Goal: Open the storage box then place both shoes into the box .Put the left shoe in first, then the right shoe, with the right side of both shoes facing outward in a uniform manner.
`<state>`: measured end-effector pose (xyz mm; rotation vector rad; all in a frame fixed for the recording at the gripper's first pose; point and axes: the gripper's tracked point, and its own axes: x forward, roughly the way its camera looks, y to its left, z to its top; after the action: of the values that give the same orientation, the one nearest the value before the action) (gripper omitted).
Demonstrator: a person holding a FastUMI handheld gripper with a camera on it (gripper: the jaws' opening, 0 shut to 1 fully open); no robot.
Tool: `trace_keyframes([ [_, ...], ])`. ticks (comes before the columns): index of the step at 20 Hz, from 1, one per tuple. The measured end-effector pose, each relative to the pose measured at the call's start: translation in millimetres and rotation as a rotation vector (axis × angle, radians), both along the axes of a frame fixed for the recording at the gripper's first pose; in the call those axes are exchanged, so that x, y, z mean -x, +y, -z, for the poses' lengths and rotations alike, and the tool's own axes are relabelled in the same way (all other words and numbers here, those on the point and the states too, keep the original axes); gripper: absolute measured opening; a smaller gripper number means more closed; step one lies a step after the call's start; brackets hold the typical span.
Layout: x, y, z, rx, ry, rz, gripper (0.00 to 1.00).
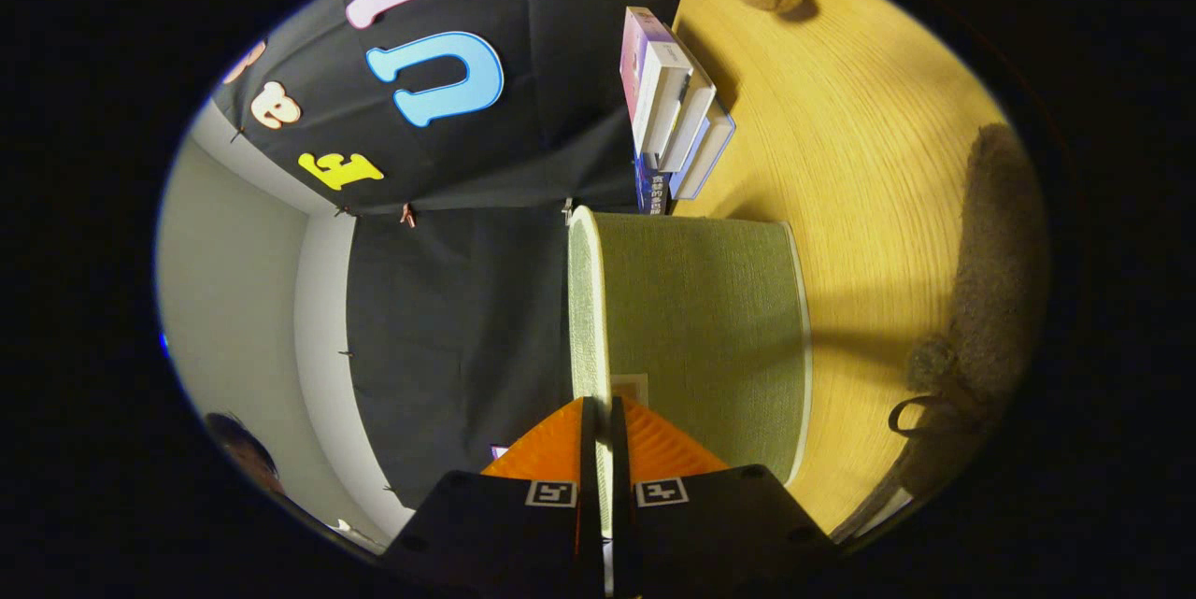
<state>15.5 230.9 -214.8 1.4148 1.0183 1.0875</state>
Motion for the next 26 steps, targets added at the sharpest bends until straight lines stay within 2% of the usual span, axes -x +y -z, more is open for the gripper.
trace_keyframes([
  [7,3.5,-5.0,-35.3,0.047,-0.046,0.039,0.05],
  [13,10.4,11.2,-101.4,0.068,-0.156,0.065,0.05],
  [18,17.3,46.9,-158.1,0.074,-0.270,0.081,0.06],
  [26,33.7,140.7,-217.2,0.046,-0.363,0.021,0.08],
])
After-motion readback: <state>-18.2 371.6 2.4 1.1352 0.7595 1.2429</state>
